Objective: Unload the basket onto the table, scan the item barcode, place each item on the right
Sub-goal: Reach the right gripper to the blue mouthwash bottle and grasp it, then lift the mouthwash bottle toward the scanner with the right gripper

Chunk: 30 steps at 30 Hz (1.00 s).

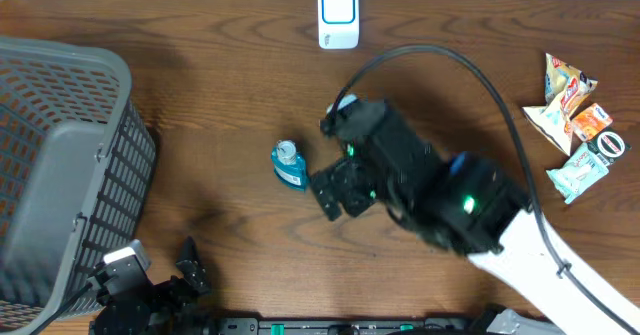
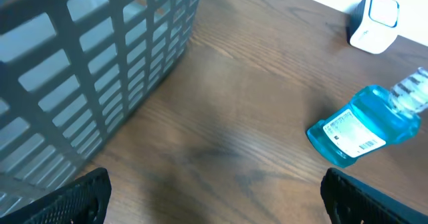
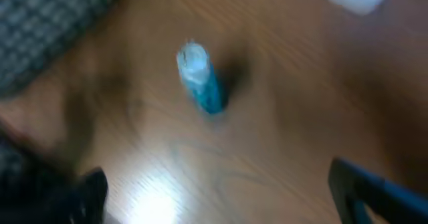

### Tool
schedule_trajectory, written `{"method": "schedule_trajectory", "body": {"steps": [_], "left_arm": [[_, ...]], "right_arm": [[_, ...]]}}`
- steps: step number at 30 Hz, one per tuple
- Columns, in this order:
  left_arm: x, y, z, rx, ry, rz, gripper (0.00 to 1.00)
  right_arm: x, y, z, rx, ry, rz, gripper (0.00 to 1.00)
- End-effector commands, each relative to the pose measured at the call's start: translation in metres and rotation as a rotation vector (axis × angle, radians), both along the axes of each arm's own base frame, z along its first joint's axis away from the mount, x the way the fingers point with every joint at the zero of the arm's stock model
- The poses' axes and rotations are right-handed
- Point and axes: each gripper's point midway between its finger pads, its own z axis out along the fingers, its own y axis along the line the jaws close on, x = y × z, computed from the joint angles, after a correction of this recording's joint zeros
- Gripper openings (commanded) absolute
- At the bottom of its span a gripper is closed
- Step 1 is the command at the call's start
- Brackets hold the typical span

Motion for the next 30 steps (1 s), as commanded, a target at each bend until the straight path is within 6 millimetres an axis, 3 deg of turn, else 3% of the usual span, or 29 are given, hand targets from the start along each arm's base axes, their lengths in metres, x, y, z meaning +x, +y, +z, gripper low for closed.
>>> {"method": "schedule_trajectory", "body": {"steps": [1, 5, 11, 17, 20, 25, 27, 30], "left_arm": [[0.0, -0.001, 0.003, 0.012, -0.013, -0.014, 0.99], [0.0, -0.001, 0.003, 0.013, -0.013, -0.014, 0.99], [0.0, -0.001, 0.003, 0.013, -0.013, -0.014, 0.99], [0.0, -0.001, 0.003, 0.012, -0.013, -0.014, 0.99], [0.0, -0.001, 0.003, 0.012, -0.013, -0.014, 0.99], [0.0, -0.001, 0.003, 0.013, -0.013, -0.014, 0.99], [0.0, -0.001, 0.003, 0.012, -0.013, -0.014, 0.99], [0.0, -0.001, 0.003, 0.012, -0.013, -0.014, 0.99]], "right_arm": [[0.013, 0.008, -0.056, -0.156, -0.088, 0.062, 0.99], [0.027, 0.023, -0.099, -0.146, -0.085, 0.059, 0.99], [0.053, 0.059, -0.111, -0.082, -0.154, 0.092, 0.99], [0.071, 0.076, -0.152, -0.087, -0.124, 0.097, 0.99], [0.081, 0.087, -0.161, -0.056, -0.141, 0.096, 0.99], [0.088, 0.092, -0.164, -0.04, -0.156, 0.089, 0.69], [0.091, 0.09, -0.164, -0.038, -0.154, 0.077, 0.42], [0.092, 0.088, -0.163, -0.037, -0.154, 0.074, 0.25]]}}
